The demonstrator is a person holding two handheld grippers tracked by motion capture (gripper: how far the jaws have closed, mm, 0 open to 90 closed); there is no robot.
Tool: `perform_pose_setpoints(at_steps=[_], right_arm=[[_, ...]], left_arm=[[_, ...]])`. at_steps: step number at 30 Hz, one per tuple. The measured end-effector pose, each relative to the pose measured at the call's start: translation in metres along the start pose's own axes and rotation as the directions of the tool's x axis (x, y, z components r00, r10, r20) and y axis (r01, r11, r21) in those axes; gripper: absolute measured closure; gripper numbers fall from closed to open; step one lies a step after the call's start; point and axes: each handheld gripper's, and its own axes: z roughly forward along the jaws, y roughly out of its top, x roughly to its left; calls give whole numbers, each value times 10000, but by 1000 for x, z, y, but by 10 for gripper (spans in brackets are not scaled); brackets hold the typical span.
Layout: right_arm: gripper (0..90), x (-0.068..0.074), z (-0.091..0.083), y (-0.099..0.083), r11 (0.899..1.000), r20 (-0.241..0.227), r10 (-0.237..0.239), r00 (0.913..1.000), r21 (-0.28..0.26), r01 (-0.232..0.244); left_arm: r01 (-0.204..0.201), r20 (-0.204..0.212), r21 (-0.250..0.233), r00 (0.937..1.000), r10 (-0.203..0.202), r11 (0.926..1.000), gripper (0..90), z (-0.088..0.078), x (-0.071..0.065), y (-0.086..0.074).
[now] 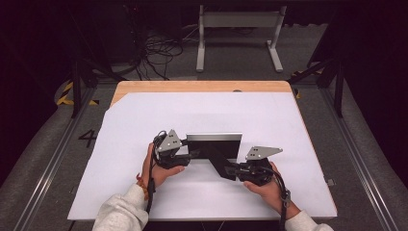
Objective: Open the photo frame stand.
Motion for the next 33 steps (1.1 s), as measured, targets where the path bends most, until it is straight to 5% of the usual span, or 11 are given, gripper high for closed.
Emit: perform_pose_setpoints(at_steps=[13, 23, 27, 33], right_arm=[[806, 5, 0, -4, 9996, 24, -130, 9999, 231, 130], [816, 6, 0, -5, 9993, -22, -209, 9998, 299, 210], [817, 6, 0, -6, 9992, -38, -244, 9997, 312, 245], [816, 7, 0, -6, 9993, 21, -265, 9996, 250, 265]], left_arm=[[-292, 229, 91, 9993, 289, 9995, 564, -5, -4, -2], [-316, 571, 1149, 9981, 252, 9929, 521, 13, -4, -18], [131, 744, 1450, 9969, -241, 9893, 515, 22, 1, -28], [-67, 583, 1626, 9983, -29, 9867, 498, 29, -2, -29]])
